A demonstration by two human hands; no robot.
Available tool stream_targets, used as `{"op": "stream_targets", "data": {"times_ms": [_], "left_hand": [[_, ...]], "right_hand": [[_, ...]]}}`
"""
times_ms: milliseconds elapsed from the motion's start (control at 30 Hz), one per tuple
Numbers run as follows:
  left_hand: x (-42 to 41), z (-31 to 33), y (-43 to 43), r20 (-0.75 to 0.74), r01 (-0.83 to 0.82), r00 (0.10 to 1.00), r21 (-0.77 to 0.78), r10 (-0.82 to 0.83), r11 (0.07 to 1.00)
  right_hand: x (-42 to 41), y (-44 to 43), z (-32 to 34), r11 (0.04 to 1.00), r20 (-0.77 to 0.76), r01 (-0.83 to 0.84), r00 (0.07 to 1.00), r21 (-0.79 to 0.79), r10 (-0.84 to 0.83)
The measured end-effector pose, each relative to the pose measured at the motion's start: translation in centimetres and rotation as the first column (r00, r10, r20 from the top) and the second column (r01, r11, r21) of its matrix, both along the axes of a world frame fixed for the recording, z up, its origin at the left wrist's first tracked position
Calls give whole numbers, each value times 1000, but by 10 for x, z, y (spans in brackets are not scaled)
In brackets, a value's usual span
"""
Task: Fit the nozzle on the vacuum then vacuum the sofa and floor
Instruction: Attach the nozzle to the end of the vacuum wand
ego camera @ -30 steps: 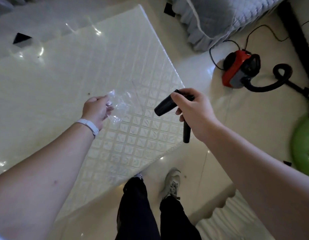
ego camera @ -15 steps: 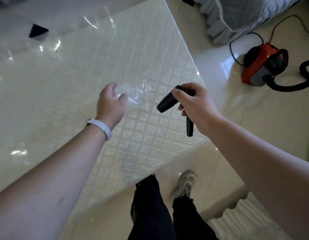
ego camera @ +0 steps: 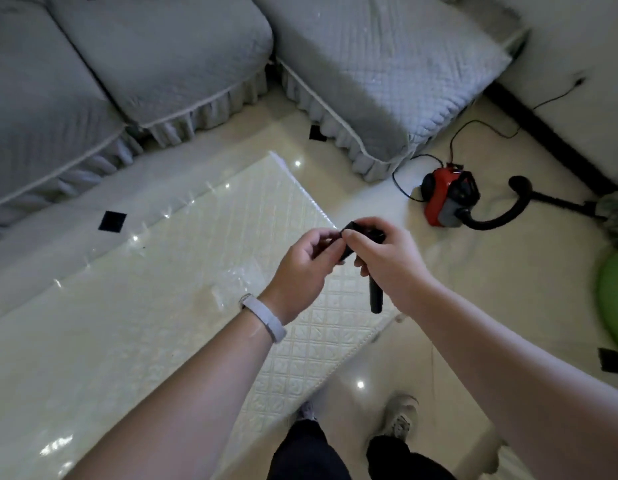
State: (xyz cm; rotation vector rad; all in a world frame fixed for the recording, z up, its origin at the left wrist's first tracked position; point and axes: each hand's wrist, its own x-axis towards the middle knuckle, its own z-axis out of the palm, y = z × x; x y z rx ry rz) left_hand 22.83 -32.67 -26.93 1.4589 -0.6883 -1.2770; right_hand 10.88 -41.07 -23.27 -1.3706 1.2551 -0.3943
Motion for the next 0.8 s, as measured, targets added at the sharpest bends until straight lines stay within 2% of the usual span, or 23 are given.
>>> {"op": "stream_targets", "data": {"times_ms": [333,467,633,800], "left_hand": [[-141,93,-66,107,213,972,-40,-208,976],[-212,115,-98,117,238,965,-28,-234,971],[-308,146,-146,126,247,963,-59,-239,967],[-390,162,-183,92,252,965,-72,-245,965]], "right_hand": [[-170,-46,89,991,149,128,982,-48,-120],[-259,-72,107,977,173,199,968,-72,-184],[-371,-102,124,954,222,299,929,25,-297],[-462,-124,130,920,223,392,899,-29,-376]]}}
